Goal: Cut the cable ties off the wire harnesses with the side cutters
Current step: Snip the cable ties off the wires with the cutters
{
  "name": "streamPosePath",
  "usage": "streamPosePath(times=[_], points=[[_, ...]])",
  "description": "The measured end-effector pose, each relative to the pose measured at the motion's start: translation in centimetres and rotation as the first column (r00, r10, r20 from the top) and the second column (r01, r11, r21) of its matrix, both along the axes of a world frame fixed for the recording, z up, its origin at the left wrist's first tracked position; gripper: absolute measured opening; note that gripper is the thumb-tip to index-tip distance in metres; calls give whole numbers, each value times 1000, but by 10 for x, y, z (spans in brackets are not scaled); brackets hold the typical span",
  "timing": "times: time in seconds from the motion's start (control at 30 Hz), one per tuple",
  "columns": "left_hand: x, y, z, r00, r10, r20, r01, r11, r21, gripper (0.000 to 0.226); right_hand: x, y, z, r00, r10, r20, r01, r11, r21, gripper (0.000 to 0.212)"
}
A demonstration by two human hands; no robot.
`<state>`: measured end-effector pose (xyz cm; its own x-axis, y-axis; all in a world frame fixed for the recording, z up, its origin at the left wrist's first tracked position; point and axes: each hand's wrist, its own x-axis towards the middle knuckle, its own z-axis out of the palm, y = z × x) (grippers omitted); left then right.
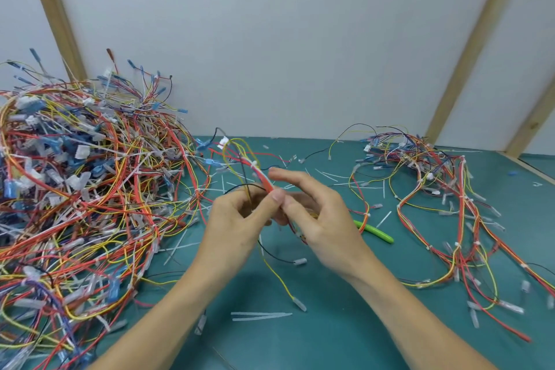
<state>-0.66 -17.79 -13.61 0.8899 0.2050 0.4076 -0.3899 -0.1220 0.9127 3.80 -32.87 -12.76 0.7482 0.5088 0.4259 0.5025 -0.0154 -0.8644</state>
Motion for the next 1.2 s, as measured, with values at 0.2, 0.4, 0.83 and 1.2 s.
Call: streamPosePath(times=[0.2, 0.4, 0.83, 1.2], points=[[12, 1, 23, 998, 56, 17, -53, 990, -129, 28, 21, -19, -7, 994, -95, -57, 90, 992, -87, 46], [38, -17, 98, 962, 130, 239, -100, 986, -133, 26, 38, -30, -17, 841, -400, 363, 527, 755, -389, 48], [135, -80, 179, 883, 319, 345, -266, 945, -192, 33, 65, -140, 11, 694, 421, -583, -131, 871, 473, 82], [222, -146, 74, 983, 178, -39, -161, 951, 264, 30, 59, -148, 64, 846, -360, -393, 309, 932, -189, 44]])
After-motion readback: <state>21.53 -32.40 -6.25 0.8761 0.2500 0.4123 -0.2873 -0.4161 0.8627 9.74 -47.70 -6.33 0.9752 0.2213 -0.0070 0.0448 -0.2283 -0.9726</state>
